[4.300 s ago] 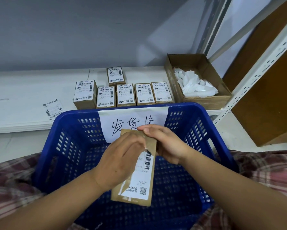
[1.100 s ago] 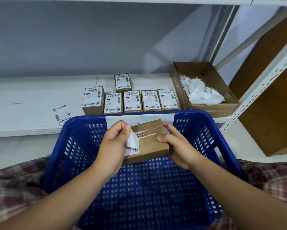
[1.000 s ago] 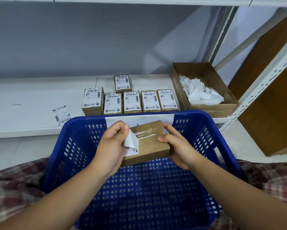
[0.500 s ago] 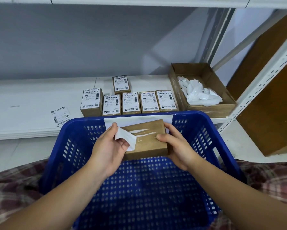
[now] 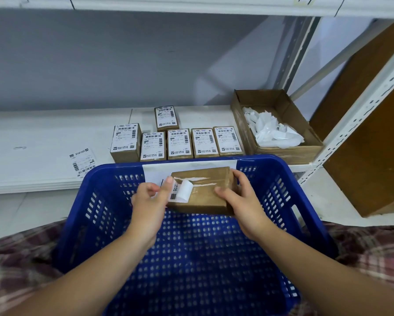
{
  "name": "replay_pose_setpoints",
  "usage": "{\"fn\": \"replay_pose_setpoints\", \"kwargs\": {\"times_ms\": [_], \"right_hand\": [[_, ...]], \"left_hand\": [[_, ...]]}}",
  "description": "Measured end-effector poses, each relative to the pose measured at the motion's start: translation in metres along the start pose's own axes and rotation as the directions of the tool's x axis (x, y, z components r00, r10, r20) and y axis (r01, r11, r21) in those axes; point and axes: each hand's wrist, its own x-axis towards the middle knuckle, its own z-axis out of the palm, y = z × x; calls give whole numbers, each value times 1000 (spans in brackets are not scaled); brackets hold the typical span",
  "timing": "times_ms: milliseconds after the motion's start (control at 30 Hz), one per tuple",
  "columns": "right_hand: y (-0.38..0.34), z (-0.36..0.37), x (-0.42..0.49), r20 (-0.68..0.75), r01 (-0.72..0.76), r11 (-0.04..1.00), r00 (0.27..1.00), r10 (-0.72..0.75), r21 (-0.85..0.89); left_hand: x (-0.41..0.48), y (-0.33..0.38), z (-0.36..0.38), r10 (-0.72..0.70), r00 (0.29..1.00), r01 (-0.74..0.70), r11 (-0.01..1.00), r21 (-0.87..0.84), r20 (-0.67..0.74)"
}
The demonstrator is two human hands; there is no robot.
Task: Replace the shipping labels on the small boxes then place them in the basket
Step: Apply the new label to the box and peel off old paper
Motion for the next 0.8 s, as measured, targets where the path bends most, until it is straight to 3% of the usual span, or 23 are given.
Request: {"fn": "replay_pose_setpoints", "kwargs": {"times_ms": [67, 133, 200, 567, 800], "right_hand": [[2, 2, -2, -19, 45, 998, 999, -45, -37], [4, 4, -4, -17, 85, 993, 996, -86, -82], [5, 5, -6, -11, 104, 990, 994, -106, -96], [2, 10, -9, -26, 140, 987, 989, -143, -83], [6, 12, -11, -34, 136, 985, 989, -141, -105]], "left_hand": [[-7, -5, 2, 246, 969, -243, 938, 248, 19], [-13, -8, 5, 460, 882, -464, 804, 371, 107], [-15, -11, 6, 545, 821, -558, 708, 433, 168], [-6, -8, 1, 596, 784, -595, 641, 484, 174], [-7, -7, 2, 574, 803, -577, 683, 448, 159]]}}
